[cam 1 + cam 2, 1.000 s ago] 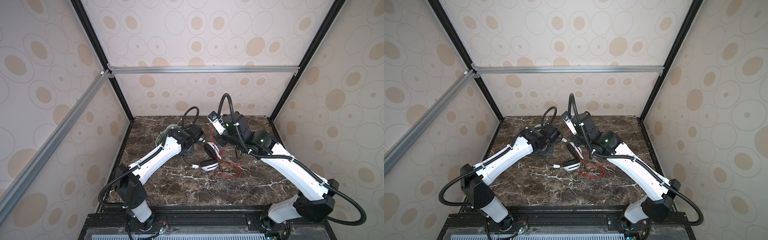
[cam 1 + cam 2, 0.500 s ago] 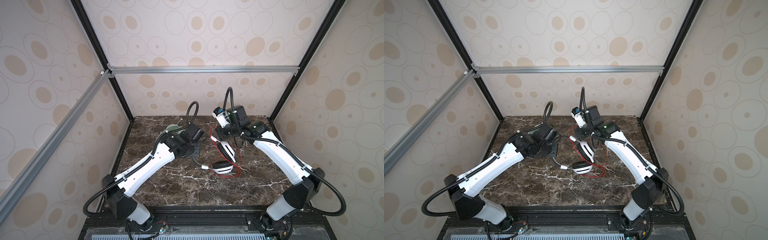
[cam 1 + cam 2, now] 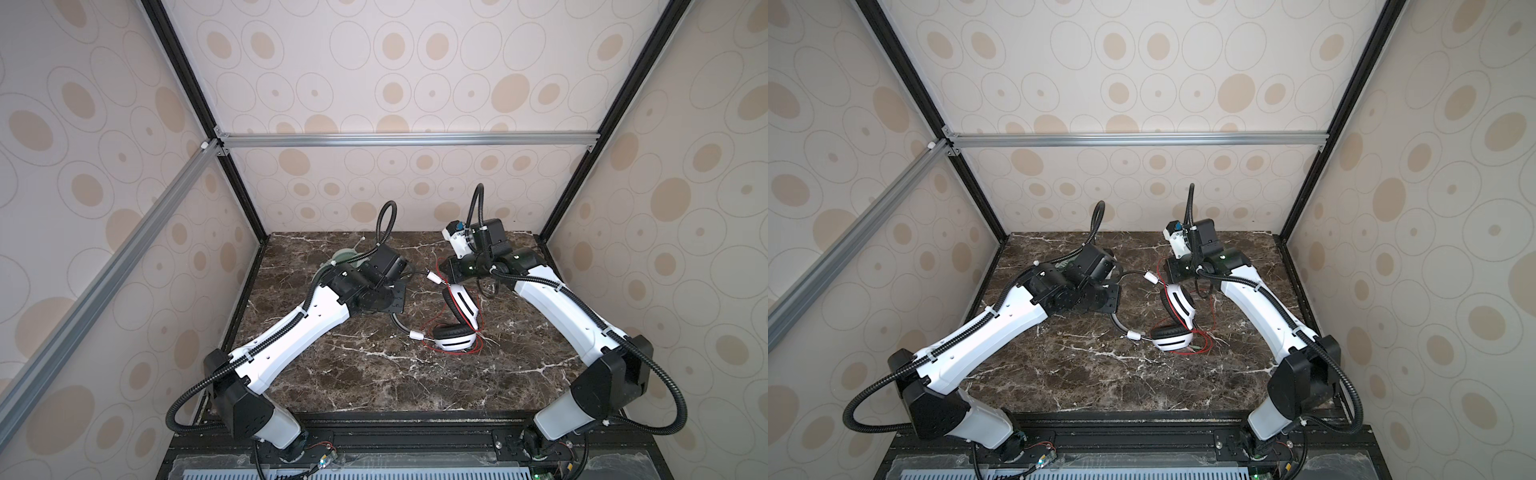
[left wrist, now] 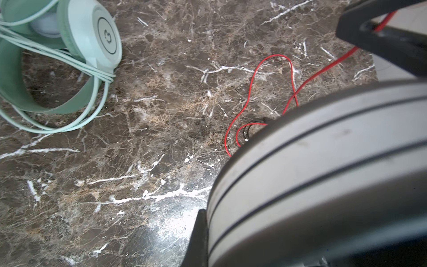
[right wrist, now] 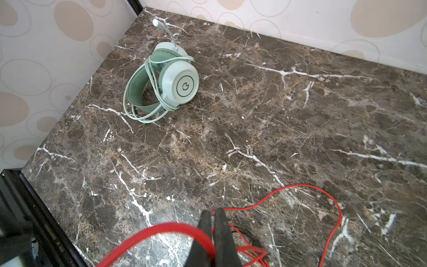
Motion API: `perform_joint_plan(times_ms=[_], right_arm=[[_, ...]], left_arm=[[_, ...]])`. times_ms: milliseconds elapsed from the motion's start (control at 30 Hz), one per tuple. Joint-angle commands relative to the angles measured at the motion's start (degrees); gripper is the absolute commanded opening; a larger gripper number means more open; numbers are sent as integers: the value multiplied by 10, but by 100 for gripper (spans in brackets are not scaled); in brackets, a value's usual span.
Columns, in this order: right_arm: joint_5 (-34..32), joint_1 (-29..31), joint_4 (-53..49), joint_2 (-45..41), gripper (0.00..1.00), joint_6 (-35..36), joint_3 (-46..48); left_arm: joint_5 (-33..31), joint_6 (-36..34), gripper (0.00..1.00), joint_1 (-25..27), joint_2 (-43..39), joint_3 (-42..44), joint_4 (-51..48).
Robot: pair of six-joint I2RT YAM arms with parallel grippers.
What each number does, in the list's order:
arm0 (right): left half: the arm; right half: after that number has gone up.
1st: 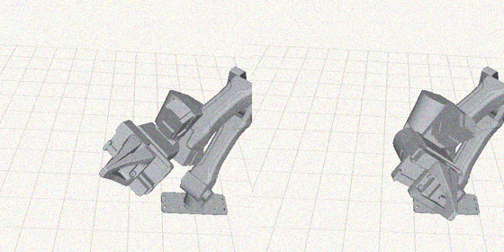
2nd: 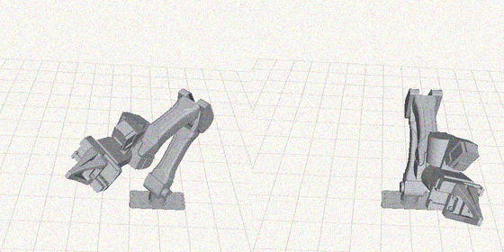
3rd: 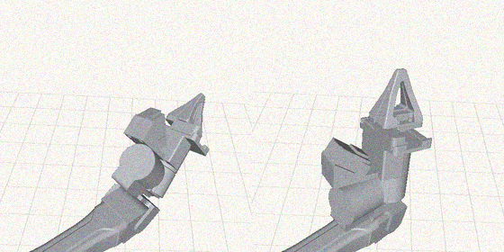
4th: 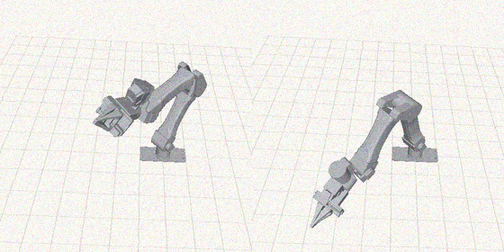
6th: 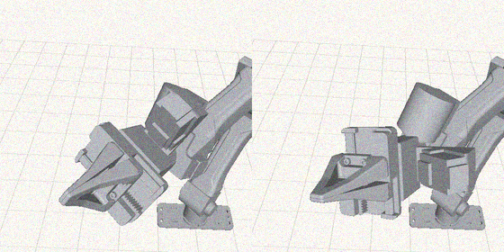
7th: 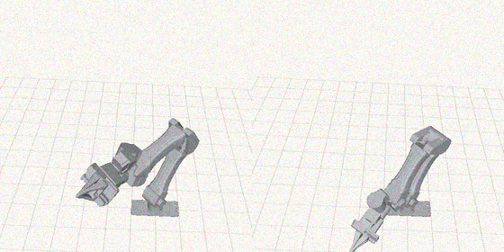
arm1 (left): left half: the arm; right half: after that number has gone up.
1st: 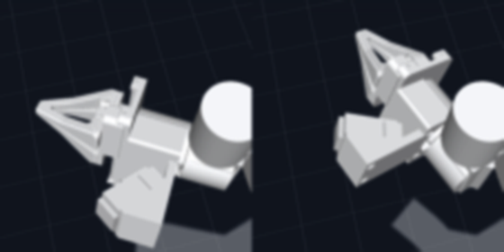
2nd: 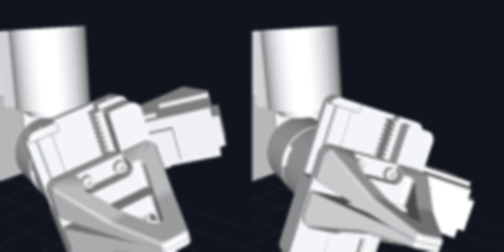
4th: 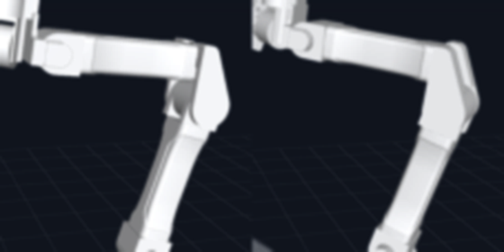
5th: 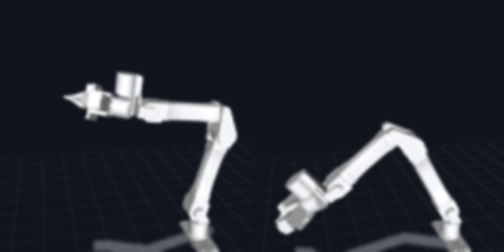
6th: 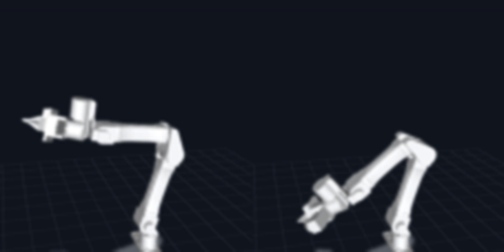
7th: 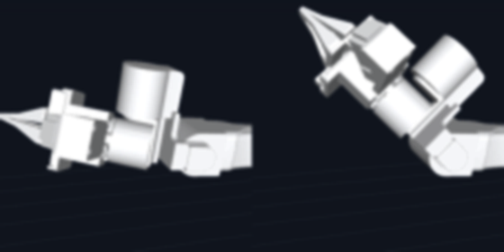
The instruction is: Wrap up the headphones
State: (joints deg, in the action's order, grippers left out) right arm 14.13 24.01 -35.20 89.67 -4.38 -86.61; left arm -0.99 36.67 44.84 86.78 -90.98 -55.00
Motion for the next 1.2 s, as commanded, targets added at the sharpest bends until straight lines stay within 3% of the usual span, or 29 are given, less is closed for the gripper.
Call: perform_joint_plan(times_ms=[0,100,133,200,233,333,433,567,700,900,1167], right_arm=[[-4,-2,11,-24,0,-11,15],[4,-5,13,-27,0,-6,22],[10,-5,12,-28,5,-3,24],[16,-6,13,-31,32,-1,34],[19,-8,16,-35,40,-2,42],[42,-23,29,-52,50,-12,86],[55,-43,39,-80,56,-19,141],[91,-65,54,-134,67,-24,212],[155,-72,95,-200,79,-31,285],[194,-76,161,-255,81,-71,358],[191,-75,210,-201,74,-129,381]], left_arm=[[26,2,0,2,-25,-21,44],[32,4,0,2,-26,-25,46],[33,5,0,2,-26,-27,46],[33,9,0,-3,-26,-31,45],[33,12,0,-6,-27,-34,43],[32,19,0,-27,-33,-40,34],[38,23,0,-78,-42,-51,12],[113,21,0,-179,-51,-50,6],[143,23,0,-222,-45,-76,2],[146,37,0,-239,-25,-142,-14],[159,48,0,-249,-9,-212,-30]])
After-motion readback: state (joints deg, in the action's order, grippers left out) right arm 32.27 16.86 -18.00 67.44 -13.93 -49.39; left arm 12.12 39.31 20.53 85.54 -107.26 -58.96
